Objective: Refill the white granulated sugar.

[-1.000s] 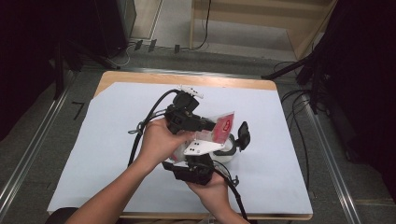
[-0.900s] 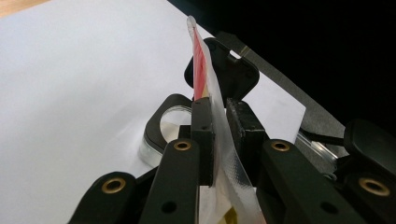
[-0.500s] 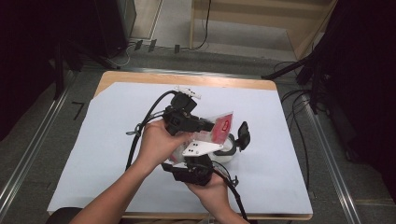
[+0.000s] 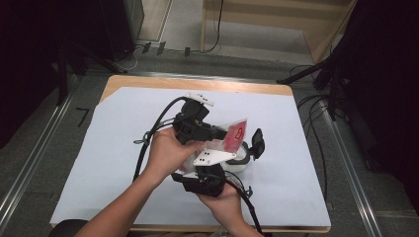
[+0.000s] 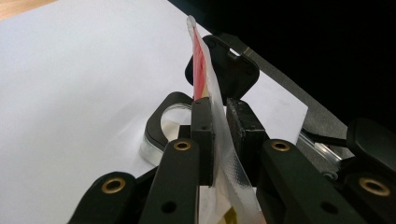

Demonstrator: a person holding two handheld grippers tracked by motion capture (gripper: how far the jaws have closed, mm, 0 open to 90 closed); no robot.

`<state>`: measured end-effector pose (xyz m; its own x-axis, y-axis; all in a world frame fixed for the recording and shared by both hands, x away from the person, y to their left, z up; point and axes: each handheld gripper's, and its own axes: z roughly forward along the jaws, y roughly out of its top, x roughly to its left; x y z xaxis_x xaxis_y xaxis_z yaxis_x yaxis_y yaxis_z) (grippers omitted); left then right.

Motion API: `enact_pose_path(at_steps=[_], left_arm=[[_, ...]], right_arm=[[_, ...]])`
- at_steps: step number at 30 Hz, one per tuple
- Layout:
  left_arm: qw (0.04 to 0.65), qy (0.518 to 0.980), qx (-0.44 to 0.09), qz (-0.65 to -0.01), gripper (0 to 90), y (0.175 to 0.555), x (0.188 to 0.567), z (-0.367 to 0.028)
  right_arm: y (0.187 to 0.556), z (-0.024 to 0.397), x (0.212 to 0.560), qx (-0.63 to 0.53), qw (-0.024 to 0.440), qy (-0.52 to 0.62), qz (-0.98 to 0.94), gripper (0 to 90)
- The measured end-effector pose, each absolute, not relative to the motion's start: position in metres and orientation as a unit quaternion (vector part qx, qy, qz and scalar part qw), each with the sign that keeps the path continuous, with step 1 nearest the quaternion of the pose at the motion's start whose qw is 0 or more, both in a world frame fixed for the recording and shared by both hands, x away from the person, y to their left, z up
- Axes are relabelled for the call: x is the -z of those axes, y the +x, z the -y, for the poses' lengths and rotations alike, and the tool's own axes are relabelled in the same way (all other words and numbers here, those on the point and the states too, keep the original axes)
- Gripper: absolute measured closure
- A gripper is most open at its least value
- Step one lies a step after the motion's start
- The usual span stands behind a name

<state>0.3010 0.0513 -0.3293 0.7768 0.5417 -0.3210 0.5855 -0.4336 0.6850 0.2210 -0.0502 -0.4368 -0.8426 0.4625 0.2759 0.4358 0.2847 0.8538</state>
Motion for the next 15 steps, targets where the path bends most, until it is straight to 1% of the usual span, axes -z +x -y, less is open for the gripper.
enact_pose_path(at_steps=[6,15], left_arm=[[0.424,0.839,0.040,-0.339,82.3,0.3004,0.3318,-0.0543],[0.425,0.837,0.039,-0.342,82.3,0.2991,0.3320,-0.0547]], right_arm=[[0.2189,0.0496,0.4376,-0.523,0.017,0.277,-0.806,63.6],[0.2189,0.0498,0.4373,-0.521,0.015,0.273,-0.809,63.6]])
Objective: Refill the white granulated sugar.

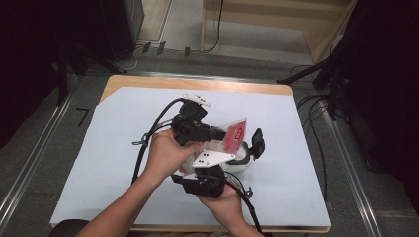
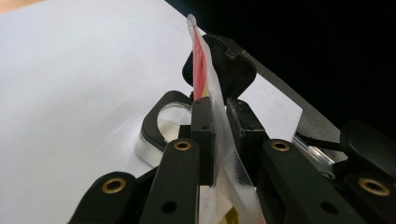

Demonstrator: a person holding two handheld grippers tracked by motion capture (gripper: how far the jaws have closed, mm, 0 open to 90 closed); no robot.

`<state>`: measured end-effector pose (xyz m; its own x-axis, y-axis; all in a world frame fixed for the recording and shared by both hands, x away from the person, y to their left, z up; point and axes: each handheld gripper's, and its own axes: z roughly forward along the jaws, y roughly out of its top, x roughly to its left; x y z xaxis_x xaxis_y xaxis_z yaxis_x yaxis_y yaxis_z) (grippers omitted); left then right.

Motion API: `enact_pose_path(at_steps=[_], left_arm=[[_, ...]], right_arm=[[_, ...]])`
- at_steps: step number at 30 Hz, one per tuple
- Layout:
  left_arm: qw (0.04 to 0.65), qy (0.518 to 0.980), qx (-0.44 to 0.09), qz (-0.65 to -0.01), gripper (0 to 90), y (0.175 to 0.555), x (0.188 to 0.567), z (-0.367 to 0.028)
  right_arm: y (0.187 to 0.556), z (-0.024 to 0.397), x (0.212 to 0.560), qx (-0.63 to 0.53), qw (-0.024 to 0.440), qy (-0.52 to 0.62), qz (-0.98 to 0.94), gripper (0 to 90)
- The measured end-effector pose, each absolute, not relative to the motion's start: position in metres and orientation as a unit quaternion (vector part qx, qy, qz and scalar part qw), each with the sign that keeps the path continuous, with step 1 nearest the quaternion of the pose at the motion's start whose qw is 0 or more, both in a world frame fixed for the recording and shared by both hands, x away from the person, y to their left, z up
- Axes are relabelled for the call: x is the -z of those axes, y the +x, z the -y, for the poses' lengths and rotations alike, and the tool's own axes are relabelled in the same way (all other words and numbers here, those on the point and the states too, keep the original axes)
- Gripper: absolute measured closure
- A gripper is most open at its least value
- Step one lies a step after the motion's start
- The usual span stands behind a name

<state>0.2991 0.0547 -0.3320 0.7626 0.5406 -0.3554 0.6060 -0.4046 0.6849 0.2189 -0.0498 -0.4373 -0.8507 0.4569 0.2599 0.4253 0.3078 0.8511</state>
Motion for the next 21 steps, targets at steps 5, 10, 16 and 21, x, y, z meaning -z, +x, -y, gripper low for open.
enact_pose_path(at_steps=[5,10,16,21], left_arm=[[0.427,0.837,0.041,-0.340,81.8,0.2974,0.3310,-0.0546],[0.428,0.836,0.042,-0.342,81.9,0.2977,0.3319,-0.0551],[0.427,0.836,0.041,-0.343,82.0,0.2974,0.3321,-0.0541],[0.426,0.837,0.040,-0.342,81.9,0.2970,0.3318,-0.0540]], right_arm=[[0.2183,0.0496,0.4367,-0.521,0.018,0.270,-0.809,63.7],[0.2183,0.0493,0.4370,-0.520,0.015,0.271,-0.810,63.7],[0.2184,0.0495,0.4373,-0.520,0.015,0.271,-0.810,63.7],[0.2181,0.0496,0.4373,-0.520,0.015,0.272,-0.809,63.7]])
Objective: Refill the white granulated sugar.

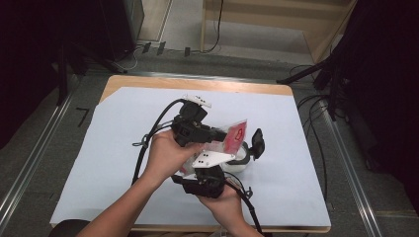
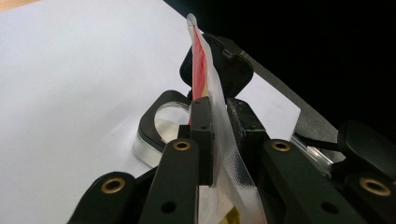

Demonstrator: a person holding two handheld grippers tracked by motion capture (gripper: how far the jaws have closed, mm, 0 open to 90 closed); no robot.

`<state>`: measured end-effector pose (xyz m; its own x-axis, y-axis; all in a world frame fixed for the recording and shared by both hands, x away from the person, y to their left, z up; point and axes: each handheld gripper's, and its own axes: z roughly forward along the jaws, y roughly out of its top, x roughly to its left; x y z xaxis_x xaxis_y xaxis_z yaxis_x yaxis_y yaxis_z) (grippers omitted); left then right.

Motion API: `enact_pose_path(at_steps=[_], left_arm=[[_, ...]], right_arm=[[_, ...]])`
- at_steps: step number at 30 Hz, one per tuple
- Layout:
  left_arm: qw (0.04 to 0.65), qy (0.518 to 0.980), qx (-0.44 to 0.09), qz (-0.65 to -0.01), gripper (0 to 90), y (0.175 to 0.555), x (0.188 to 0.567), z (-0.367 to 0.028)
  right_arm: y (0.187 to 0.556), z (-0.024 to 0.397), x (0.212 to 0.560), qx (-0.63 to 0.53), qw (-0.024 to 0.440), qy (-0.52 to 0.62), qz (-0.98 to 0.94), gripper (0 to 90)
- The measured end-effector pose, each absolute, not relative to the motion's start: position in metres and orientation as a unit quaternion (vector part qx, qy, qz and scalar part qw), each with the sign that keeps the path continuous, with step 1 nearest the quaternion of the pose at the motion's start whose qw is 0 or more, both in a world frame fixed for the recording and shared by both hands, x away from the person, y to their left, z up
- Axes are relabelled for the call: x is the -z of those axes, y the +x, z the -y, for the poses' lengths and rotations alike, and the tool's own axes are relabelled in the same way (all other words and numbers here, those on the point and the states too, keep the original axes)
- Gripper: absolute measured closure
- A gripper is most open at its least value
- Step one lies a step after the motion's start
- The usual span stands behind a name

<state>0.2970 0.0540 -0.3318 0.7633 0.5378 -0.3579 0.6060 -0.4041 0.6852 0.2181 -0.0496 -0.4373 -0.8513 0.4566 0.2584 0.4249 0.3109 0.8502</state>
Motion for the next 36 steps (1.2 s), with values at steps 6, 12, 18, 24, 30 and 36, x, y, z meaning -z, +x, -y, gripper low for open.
enact_pose_path(at_steps=[6,12,18,24,30,36], left_arm=[[0.425,0.838,0.038,-0.341,81.3,0.2964,0.3311,-0.0531],[0.419,0.842,0.030,-0.338,81.5,0.2942,0.3291,-0.0513],[0.419,0.841,0.034,-0.341,81.5,0.2955,0.3295,-0.0515],[0.421,0.842,0.033,-0.336,81.5,0.2956,0.3289,-0.0499],[0.419,0.843,0.031,-0.337,81.4,0.2952,0.3278,-0.0495],[0.421,0.842,0.032,-0.336,81.3,0.2952,0.3269,-0.0486]], right_arm=[[0.2183,0.0499,0.4372,-0.522,0.015,0.272,-0.809,63.6],[0.2178,0.0498,0.4368,-0.524,0.015,0.272,-0.807,63.6],[0.2180,0.0496,0.4367,-0.524,0.014,0.275,-0.806,63.6],[0.2177,0.0498,0.4362,-0.525,0.015,0.278,-0.804,63.6],[0.2173,0.0499,0.4355,-0.526,0.016,0.279,-0.803,63.6],[0.2174,0.0497,0.4345,-0.530,0.011,0.283,-0.799,63.6]])
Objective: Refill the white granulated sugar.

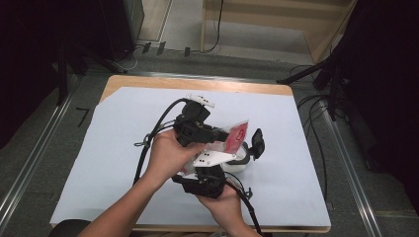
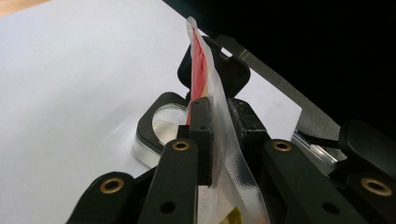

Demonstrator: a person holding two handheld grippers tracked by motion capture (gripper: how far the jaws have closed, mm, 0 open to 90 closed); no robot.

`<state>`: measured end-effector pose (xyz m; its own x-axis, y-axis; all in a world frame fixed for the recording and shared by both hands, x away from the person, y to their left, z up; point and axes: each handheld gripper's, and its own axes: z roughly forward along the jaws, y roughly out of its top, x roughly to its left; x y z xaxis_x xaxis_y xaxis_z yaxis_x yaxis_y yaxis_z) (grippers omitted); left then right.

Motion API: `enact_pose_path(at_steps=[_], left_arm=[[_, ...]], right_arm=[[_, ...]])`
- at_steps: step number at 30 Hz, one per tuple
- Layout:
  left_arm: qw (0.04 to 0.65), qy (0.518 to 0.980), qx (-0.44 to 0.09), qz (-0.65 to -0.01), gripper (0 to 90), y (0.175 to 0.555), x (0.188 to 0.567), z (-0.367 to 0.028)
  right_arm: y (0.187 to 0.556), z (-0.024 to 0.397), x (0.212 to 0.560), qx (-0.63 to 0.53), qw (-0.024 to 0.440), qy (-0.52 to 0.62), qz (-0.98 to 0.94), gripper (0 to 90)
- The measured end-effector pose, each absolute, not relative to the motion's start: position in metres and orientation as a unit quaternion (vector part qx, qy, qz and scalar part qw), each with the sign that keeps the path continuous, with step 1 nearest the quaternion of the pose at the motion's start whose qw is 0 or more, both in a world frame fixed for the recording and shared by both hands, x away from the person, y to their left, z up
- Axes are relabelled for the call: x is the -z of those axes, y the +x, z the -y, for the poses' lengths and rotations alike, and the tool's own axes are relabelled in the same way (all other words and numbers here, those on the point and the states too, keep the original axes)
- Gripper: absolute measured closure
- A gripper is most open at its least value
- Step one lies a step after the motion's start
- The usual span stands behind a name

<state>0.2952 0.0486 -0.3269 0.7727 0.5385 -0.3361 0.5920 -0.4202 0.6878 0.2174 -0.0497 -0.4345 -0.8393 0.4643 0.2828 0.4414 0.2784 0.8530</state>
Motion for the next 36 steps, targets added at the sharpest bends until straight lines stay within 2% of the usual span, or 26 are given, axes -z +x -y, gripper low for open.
enact_pose_path(at_steps=[36], left_arm=[[0.422,0.842,0.037,-0.335,80.9,0.2956,0.3291,-0.0480]], right_arm=[[0.2174,0.0507,0.4364,-0.527,0.014,0.283,-0.801,63.6]])
